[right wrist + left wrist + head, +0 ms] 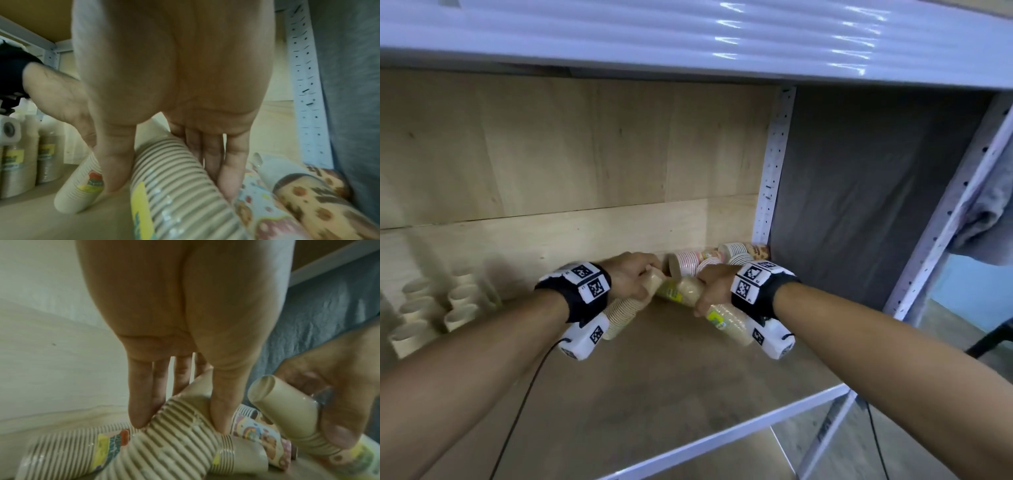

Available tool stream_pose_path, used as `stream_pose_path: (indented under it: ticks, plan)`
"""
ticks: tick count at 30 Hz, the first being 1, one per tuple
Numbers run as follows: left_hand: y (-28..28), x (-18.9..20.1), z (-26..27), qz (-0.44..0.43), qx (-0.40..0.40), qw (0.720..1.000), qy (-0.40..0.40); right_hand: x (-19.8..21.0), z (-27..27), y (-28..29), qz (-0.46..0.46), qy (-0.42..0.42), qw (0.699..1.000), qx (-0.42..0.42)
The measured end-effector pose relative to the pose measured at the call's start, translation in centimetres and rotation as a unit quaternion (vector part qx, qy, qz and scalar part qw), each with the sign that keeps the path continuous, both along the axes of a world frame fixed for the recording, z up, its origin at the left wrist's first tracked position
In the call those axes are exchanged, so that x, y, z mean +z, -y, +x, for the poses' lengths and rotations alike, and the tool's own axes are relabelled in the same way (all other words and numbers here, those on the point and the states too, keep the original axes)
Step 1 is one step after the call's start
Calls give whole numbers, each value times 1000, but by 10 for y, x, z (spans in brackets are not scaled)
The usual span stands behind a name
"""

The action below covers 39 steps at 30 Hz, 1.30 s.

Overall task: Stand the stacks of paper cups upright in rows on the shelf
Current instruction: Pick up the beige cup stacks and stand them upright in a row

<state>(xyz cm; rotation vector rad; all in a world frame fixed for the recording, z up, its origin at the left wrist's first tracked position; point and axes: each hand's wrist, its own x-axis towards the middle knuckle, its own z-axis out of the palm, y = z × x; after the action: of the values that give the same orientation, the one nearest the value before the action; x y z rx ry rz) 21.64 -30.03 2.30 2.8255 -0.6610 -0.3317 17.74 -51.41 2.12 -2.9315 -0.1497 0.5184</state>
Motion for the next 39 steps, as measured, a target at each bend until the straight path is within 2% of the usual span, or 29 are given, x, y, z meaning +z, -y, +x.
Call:
stream_pose_path:
  ticks: [9,14,23,29,34,39]
  plan:
    - [-42,23,-16,-76,82,994,-7,7,7,-74,183,76,980,20]
    - [-63,22,-24,-74,110,991,23,0,11,-101,233,107,966,16]
    - [-84,11,-33,-67,149,986,35,-8,18,-123,244,106,963,28]
    - [-88,6,-35,-87,147,985,24,-11,19,-124,236,116,964,29]
    - [-87,17,-34,-116,160,980,21,3,18,-121,201,116,972,39]
    - [-84,28,-32,-102,165,980,33,21,18,-121,170,138,974,54]
